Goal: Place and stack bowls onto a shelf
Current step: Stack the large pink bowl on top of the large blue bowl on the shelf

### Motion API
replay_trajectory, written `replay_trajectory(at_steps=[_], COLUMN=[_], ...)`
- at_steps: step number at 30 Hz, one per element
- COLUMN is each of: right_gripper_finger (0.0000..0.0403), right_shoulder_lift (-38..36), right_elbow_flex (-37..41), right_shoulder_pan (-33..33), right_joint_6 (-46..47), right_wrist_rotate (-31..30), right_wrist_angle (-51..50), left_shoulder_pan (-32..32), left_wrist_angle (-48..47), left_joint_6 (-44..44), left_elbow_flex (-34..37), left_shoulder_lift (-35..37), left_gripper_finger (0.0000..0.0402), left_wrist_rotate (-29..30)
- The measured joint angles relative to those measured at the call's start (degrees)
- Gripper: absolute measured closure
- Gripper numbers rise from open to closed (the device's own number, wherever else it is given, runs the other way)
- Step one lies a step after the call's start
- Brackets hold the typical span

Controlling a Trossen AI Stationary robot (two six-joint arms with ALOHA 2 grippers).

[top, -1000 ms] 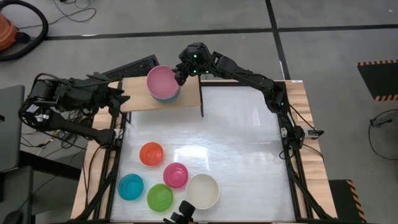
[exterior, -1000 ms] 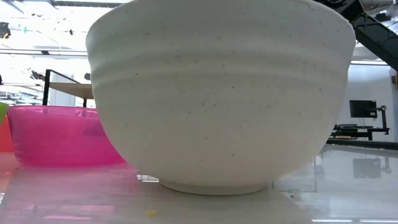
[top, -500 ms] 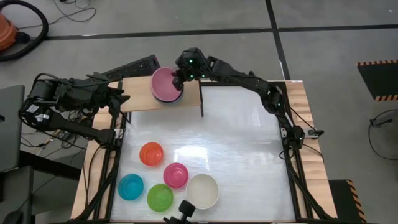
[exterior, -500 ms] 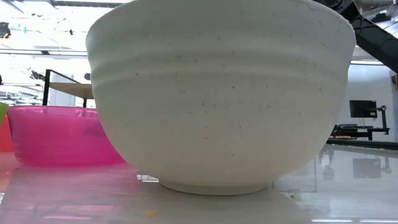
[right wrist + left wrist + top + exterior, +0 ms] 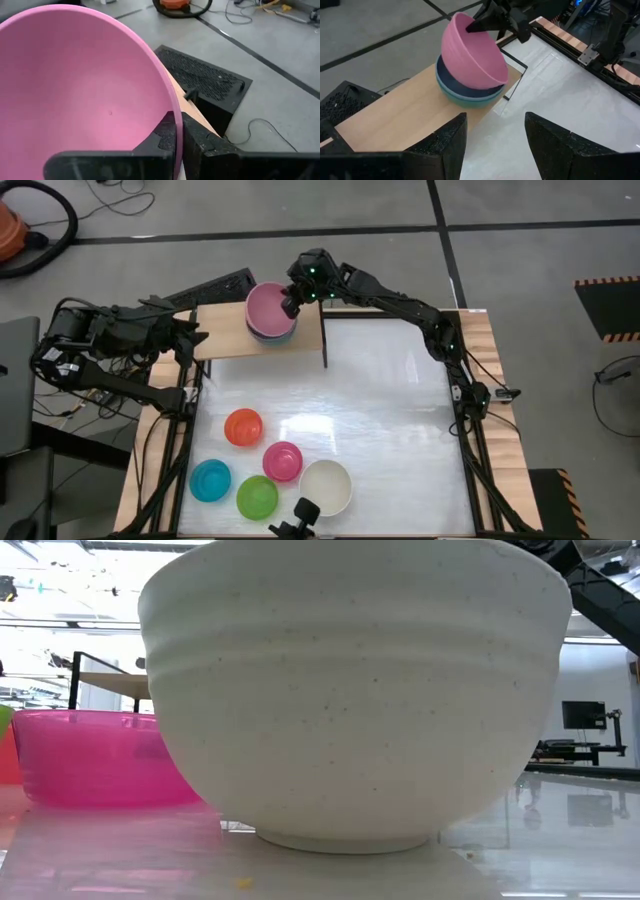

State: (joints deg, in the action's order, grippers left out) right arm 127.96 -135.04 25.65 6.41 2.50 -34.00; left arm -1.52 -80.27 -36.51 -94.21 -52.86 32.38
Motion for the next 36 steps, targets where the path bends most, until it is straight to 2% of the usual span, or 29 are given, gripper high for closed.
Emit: replay_trajectory(at_steps=[12,16,24,36], right_gripper_finger=[0.0374,0.0364,0.037,0.0323], right_shoulder_lift=[-4.4,-4.4,-3.8,-3.8], right_elbow_flex=[0.0,0.0,0.1,0.1], right_shoulder_pan=[-0.5,0.0,0.2,0.3], right_joint_6=[-2.6,-1.7,-2.5,-3.4], right_wrist_rotate=[0.2,0.0,0.5,0.6], right_wrist_angle=[-2.3,-3.3,-5.7,-4.5], left_shoulder_pan=[0.0,0.0,0.0,0.0], left_wrist_angle=[0.0,0.0,0.0,0.1], left_joint_6=[0.0,0.0,0.0,-0.2], left_elbow_flex=[0.0,0.0,0.0,0.0], left_shoulder_lift=[0.0,0.0,0.0,0.0], left_gripper_finger=[0.0216,0.0216,0.0216,0.0216], left_wrist_rotate=[-0.1,0.0,0.0,0.0])
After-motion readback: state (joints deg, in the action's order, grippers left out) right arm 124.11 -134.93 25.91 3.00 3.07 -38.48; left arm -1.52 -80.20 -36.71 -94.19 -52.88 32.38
